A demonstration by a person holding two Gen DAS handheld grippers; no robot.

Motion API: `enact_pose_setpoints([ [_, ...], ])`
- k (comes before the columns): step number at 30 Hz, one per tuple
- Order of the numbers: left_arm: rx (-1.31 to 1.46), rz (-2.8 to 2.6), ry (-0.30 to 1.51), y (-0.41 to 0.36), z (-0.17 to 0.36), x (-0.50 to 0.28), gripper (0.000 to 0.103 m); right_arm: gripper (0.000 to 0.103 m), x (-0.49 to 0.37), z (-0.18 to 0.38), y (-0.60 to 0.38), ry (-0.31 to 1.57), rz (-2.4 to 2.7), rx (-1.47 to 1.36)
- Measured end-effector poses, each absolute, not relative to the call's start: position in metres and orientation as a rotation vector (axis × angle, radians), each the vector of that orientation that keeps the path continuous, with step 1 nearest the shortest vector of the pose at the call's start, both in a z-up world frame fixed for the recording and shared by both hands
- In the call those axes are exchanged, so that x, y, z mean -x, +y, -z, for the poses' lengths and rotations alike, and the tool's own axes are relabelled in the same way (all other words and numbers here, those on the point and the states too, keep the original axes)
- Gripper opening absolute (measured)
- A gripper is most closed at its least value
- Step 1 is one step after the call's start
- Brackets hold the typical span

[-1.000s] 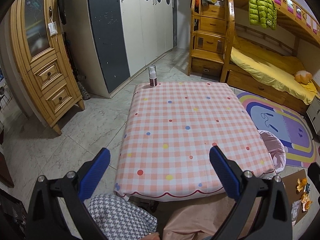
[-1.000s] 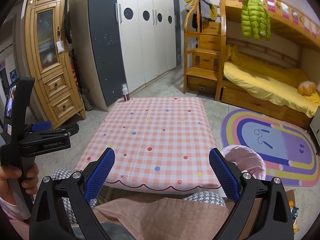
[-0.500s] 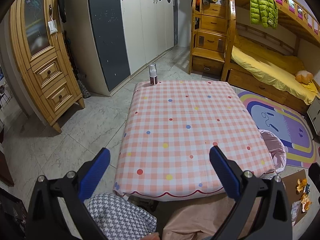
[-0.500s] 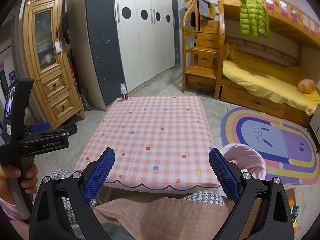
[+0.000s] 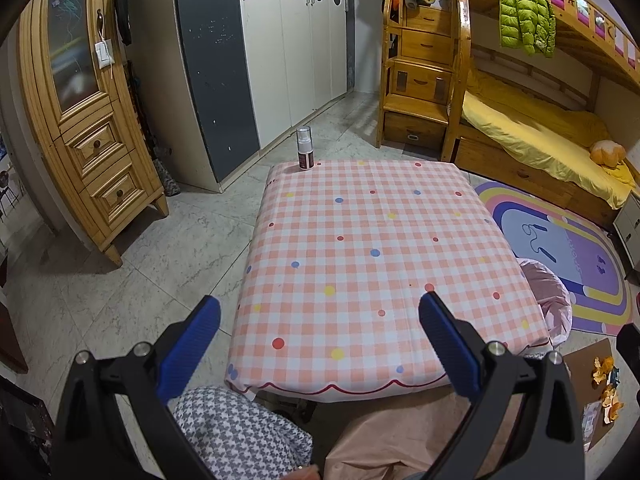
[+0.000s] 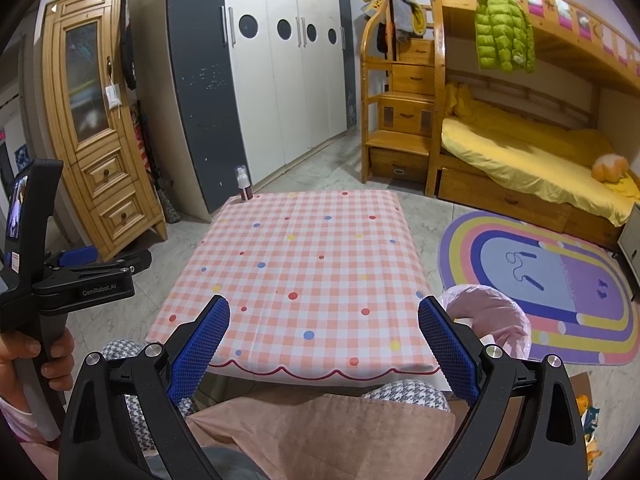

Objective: Collect trash

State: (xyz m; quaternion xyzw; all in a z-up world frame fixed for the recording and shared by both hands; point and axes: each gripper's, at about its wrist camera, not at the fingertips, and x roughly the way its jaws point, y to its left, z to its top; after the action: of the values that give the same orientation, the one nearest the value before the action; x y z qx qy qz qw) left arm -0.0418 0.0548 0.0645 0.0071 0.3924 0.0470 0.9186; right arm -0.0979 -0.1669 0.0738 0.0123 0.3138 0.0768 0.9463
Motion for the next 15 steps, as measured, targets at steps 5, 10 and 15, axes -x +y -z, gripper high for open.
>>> enact_pose_setpoints([
  [5, -0.013, -0.097, 0.81, 0.0538, -0.0635, 0.041, 0.096, 0.094, 0.0972, -0.0726, -0.1663, 0.646, -0.153, -0.024],
  [10, -0.014, -0.096, 0.812, 0.0517, -0.0624, 0.041, 0.096, 0.094, 0.0972, -0.0724, -0.1668, 0.646, -0.152, -0.025],
  [15, -0.015, -0.095, 0.817, 0.05, -0.0606, 0.0403, 0.096, 0.094, 0.0956, -0.0703, -0.1679, 0.651, -0.148, -0.032],
])
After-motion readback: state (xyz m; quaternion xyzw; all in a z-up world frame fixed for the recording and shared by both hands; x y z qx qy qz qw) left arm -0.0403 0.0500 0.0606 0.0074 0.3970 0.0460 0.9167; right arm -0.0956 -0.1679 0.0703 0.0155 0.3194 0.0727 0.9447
